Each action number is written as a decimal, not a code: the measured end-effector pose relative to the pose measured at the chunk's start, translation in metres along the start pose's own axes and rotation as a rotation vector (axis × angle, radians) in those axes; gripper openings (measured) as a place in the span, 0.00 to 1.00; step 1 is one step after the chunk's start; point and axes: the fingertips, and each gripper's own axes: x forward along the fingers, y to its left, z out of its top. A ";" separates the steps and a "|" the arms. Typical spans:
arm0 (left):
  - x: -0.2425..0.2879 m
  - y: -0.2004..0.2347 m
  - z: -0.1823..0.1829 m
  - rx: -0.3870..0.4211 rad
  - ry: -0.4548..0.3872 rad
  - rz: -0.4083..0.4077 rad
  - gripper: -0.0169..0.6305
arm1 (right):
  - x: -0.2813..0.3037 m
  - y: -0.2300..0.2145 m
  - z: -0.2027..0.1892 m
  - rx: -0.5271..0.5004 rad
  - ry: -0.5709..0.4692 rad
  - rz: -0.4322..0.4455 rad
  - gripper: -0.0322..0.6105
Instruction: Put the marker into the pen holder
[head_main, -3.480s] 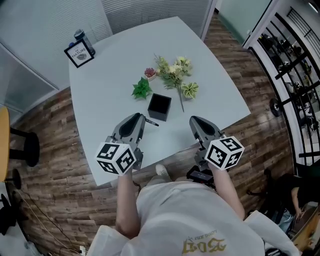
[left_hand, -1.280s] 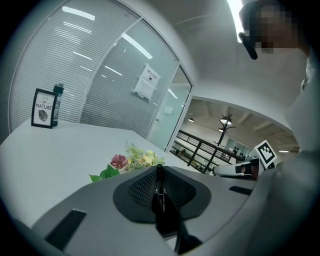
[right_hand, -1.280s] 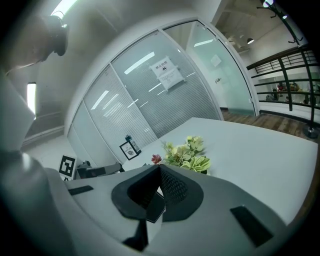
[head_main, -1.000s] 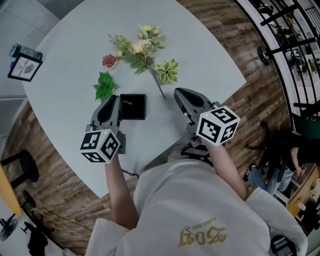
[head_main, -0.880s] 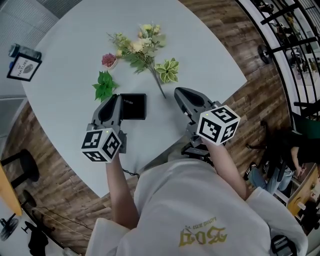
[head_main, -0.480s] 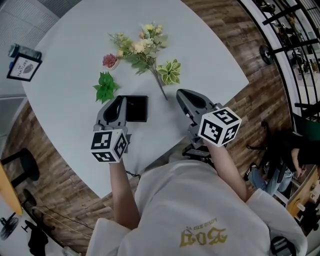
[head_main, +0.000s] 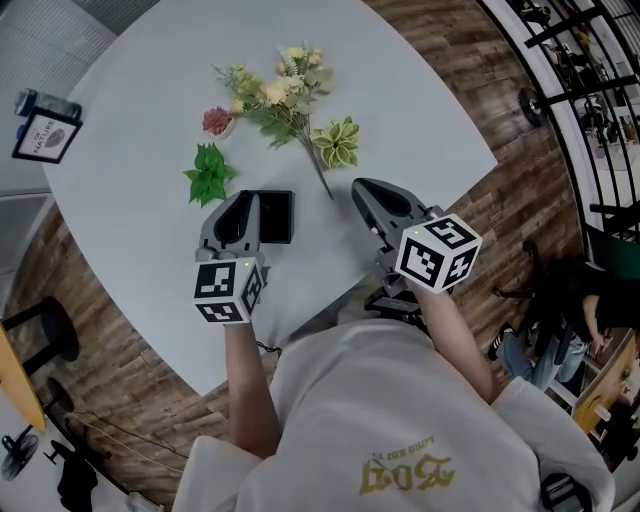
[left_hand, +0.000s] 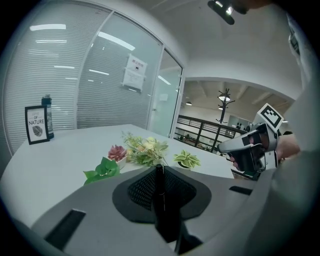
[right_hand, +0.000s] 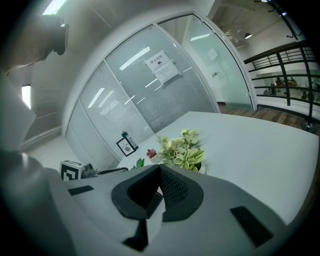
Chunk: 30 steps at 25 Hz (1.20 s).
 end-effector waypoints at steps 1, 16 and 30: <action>0.000 0.000 0.000 0.002 0.001 0.003 0.10 | 0.000 0.000 -0.001 0.000 0.000 0.001 0.08; -0.015 0.008 0.011 -0.014 -0.051 0.070 0.17 | -0.022 0.002 0.001 -0.006 -0.033 -0.005 0.08; -0.080 -0.015 0.052 -0.044 -0.218 0.056 0.17 | -0.058 0.049 0.012 -0.092 -0.125 0.022 0.08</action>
